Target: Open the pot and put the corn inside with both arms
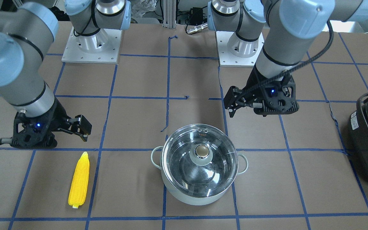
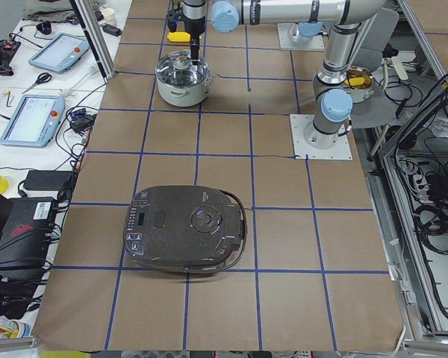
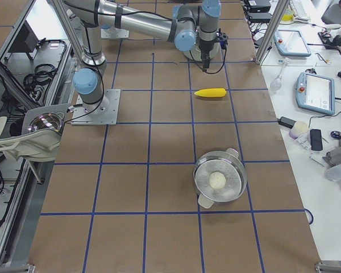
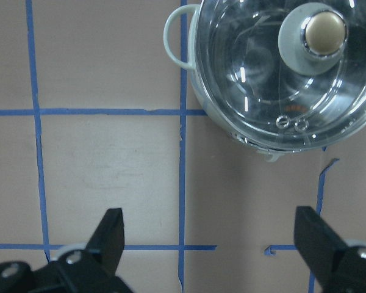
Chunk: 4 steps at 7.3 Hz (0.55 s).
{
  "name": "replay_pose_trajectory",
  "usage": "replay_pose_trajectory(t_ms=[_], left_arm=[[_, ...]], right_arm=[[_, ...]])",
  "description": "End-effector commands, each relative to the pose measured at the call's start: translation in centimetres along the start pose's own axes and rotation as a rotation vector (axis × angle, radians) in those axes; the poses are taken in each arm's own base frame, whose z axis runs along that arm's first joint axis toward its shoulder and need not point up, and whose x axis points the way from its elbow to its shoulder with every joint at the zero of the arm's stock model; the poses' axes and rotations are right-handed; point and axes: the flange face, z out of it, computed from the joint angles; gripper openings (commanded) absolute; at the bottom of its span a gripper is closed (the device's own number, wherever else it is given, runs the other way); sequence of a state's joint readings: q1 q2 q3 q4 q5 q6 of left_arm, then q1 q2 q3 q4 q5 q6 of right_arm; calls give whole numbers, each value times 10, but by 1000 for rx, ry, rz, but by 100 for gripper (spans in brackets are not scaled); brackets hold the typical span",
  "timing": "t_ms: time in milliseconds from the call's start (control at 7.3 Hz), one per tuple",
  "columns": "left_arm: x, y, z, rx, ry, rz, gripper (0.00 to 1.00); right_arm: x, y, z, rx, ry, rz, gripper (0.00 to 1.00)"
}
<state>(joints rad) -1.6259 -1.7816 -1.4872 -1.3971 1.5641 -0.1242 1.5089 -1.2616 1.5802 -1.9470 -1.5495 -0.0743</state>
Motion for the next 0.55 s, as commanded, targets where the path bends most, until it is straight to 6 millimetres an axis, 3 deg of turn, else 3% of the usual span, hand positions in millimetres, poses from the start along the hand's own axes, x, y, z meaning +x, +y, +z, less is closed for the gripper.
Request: replay_pose_trajectory(t_ms=[0,137,274,411], left_arm=[[74,-40,33,2,-4,-9,100],[90,-49,42,-6,-5,1,100],[97,-52,62,-29,-13,9,100],[100,-51,68,-40,-14,14,100]], right_arm=[[6,-32,81,11,11,0,100],[7,-41,117,14,13,-2,100],[7,-52,126,45,0,7,100],[9,-53,147,44,14,-2,100]])
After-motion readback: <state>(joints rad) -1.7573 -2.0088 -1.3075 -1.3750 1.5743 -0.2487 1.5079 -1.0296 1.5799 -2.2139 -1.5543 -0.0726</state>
